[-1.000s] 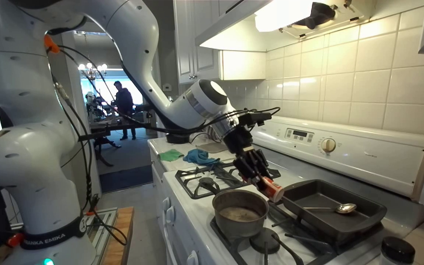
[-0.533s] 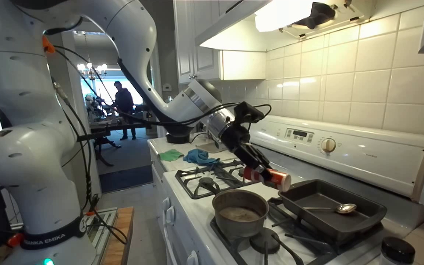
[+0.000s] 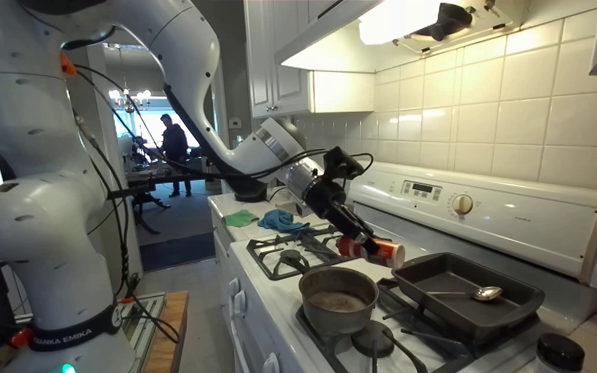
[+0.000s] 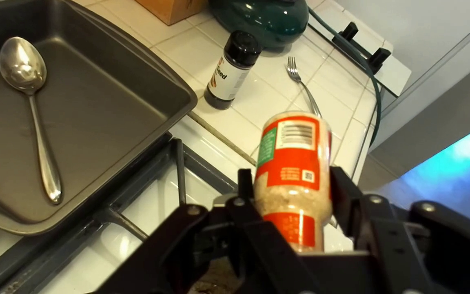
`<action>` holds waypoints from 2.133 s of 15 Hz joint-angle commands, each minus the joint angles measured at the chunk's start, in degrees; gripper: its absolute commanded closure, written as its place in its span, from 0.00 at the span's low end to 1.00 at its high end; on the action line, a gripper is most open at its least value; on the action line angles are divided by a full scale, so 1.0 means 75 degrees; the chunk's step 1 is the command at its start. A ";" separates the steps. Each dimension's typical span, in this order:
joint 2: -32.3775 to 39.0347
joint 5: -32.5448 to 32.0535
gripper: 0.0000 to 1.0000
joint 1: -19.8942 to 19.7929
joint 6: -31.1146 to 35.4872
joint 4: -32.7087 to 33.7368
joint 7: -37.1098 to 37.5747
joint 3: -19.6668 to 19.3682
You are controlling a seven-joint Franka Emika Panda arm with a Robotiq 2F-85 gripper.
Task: Pour some of the contents of the orange bottle into the pot
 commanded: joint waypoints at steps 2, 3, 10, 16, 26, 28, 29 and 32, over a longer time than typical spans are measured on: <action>0.0014 0.0010 0.52 0.0015 -0.0008 0.0007 -0.0004 -0.0012; 0.0006 0.0024 0.77 0.0007 -0.0205 -0.0016 -0.0015 -0.0015; 0.0357 -0.0167 0.77 0.0255 -0.0604 0.0031 -0.0076 0.0260; 0.0574 -0.0577 0.77 0.0544 -0.1685 0.0023 0.0593 0.0559; 0.0744 -0.0664 0.77 0.0510 -0.1393 0.0022 0.1434 0.0559; 0.0698 -0.0610 0.77 0.0448 -0.1083 0.0015 0.1537 0.0515; 0.0626 -0.0579 0.77 0.0407 -0.0889 -0.0003 0.1609 0.0485; 0.0506 -0.0853 0.77 0.0472 -0.1492 -0.0046 0.1801 0.0488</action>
